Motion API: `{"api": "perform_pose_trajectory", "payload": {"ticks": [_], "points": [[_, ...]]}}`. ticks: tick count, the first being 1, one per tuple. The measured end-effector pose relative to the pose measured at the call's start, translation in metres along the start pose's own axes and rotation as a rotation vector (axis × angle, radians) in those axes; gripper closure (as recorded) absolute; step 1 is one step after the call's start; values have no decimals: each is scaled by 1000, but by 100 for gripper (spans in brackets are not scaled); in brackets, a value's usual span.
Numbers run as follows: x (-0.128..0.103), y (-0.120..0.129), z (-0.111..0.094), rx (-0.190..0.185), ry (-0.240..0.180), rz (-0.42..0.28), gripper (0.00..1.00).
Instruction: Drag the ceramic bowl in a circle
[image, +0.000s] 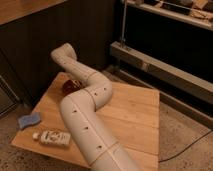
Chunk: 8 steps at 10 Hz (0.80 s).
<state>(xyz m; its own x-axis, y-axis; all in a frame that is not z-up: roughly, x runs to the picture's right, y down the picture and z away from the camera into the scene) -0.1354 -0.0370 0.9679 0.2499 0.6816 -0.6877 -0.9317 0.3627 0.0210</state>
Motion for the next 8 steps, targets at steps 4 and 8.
{"api": "perform_pose_trajectory", "payload": {"ticks": [4,8], "points": [[19,-50,15,40,51,72,100],[49,-101,28,82,99,135,100]]}}
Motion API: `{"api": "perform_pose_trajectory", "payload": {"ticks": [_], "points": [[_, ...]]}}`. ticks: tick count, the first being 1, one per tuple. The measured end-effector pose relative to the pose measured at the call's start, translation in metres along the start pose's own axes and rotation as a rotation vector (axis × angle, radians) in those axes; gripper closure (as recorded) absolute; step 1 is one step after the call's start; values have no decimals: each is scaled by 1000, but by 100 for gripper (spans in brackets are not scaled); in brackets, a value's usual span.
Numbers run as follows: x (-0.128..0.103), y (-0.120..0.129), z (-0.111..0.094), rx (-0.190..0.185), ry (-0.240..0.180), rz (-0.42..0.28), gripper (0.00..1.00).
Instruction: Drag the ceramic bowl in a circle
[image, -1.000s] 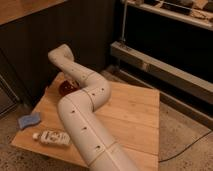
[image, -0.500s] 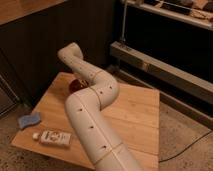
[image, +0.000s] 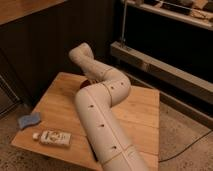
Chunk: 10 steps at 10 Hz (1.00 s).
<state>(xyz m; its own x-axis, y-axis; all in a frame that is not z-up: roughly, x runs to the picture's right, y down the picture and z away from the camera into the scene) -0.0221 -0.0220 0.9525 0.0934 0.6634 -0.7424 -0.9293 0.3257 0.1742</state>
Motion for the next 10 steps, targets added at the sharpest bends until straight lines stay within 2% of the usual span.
{"api": "perform_pose_trajectory", "payload": {"ticks": [2,6,10], "points": [[16,-12,5,0,7,15,100],[60,-15,5,-37,-8,24,100],[131,-27,19,-50,11,33,100]]}}
